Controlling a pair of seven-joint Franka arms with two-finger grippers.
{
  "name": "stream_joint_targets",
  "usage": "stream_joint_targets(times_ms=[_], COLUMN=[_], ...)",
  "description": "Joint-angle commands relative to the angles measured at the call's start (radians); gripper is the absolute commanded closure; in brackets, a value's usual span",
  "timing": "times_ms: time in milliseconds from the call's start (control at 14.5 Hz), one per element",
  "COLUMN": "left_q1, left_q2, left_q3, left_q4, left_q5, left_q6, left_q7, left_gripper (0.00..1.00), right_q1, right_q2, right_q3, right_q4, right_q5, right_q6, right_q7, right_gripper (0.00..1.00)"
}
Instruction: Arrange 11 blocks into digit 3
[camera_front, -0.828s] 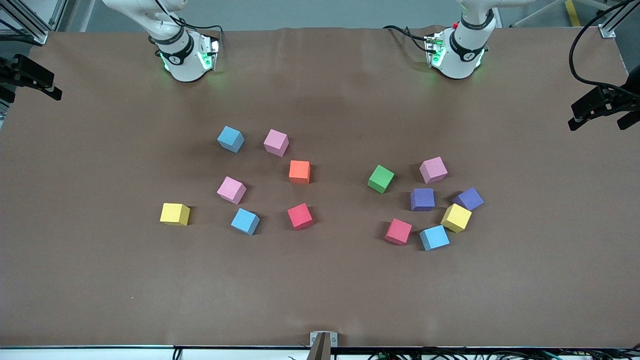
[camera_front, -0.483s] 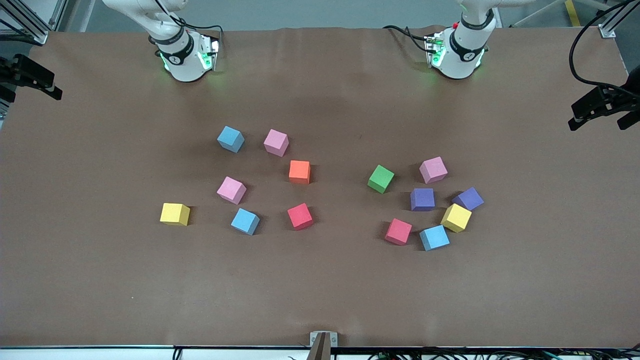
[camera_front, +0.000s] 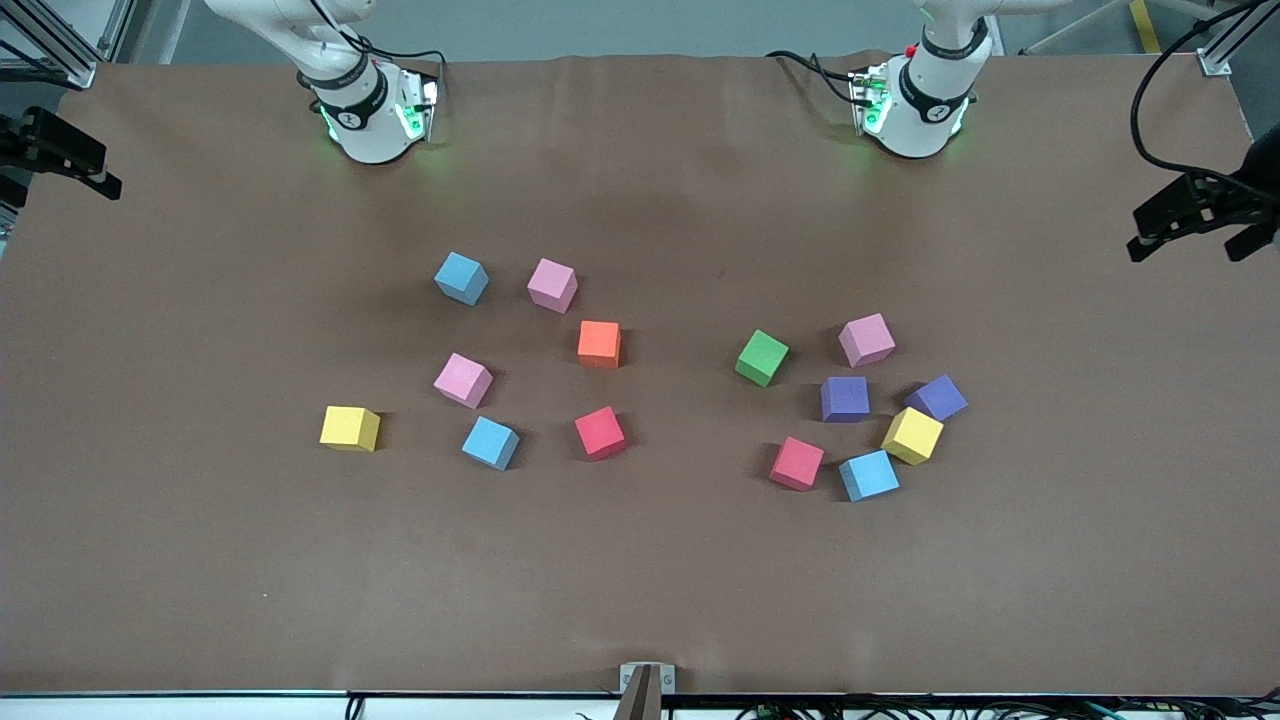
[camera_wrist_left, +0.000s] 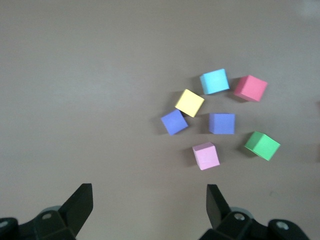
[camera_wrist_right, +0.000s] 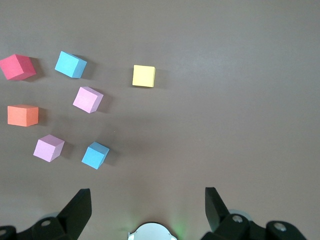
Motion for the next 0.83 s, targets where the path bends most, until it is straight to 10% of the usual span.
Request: stream_joint_targets(times_ms=[0,414,759], left_q1=[-0.013,-0.015,-0.036], left_q2=[0.012,0.084,0.162], left_q3=[-0.056,-0.283,-0.410], left_q4=[-0.026,-0.119,-0.300], left_q5=[-0.031,-0.038,-0.025], left_q6=[-0.013,0.022,0.317], left_q7=[-0.005,-0.037,-0.155], left_gripper=[0.00,0.00,0.00], right_q1=[-0.013,-0.013,-0.015], right_q2=[-0.006,-0.006,-0.003], right_q3=[0.006,0.006,0.004], right_q4=[-0.006,-0.009,0.002], right_q5=[-0.007,0.000,-0.006], right_q6=[0.002,-0.011,-0.008], right_q7=[-0.016,-0.008,-0.019], right_gripper=[0.00,0.00,0.00])
